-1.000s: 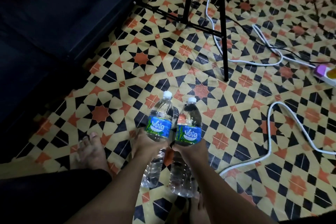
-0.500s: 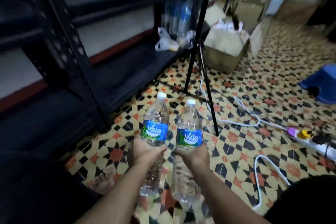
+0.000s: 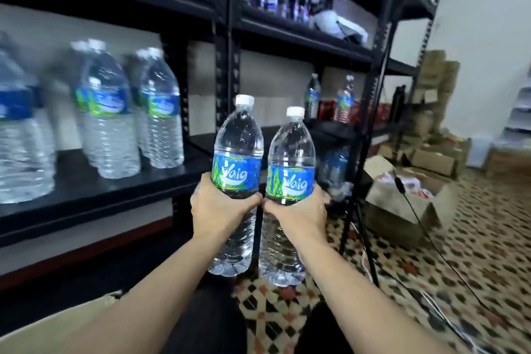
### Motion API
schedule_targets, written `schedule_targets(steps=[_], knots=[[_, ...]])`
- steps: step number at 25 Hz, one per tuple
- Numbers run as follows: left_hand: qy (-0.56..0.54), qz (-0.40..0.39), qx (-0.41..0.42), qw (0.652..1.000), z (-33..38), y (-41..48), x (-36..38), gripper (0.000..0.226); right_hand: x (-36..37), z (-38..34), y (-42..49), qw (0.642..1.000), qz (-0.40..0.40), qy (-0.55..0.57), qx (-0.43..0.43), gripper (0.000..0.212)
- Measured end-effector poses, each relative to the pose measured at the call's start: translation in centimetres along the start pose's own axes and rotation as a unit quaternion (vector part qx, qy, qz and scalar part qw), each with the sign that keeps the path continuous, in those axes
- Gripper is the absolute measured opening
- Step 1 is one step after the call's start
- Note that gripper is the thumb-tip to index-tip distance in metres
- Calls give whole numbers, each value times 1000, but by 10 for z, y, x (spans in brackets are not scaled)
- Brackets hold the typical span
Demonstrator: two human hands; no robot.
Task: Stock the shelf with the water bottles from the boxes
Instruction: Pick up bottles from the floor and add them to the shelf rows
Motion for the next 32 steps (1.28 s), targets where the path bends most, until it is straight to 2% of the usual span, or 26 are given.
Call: schedule_targets(steps=[2,7,10,14,17,22,26,32], knots=[[-2,66,28,997,14,10,-38,83,24,-29,-10,998,-34,18,-53,80],[35,195,68,978,21,30,-125,78,92,-86,-46,981,-127,88,-119,81],[74,251,70,963,13,32,-178,71,132,-113,-74,966,-178,134,-132,85],[120,326,63,936,8,18,-252,74,177,-140,-126,943,-243,175,-144,101],[149,388,49,908,10,4,-307,75,210,-158,-169,923,-304,188,-147,91],[178,436,43,881,4,-9,-384,73,253,-196,-233,883,-374,229,-166,74],[208,468,49,858,-1,-9,-434,76,285,-224,-280,857,-414,256,-171,73],[195,507,27,839,-28,0,-497,81,336,-248,-324,825,-474,249,-178,71]])
Point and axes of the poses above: each hand's wrist, its own y-axis towards the middle knuckle, its own x-axis out of the palm, z = x × y, the point moved 3 cm from there along y, towards the middle knuckle, and after that the axes turned 2 degrees about z, right-handed, at the moved point
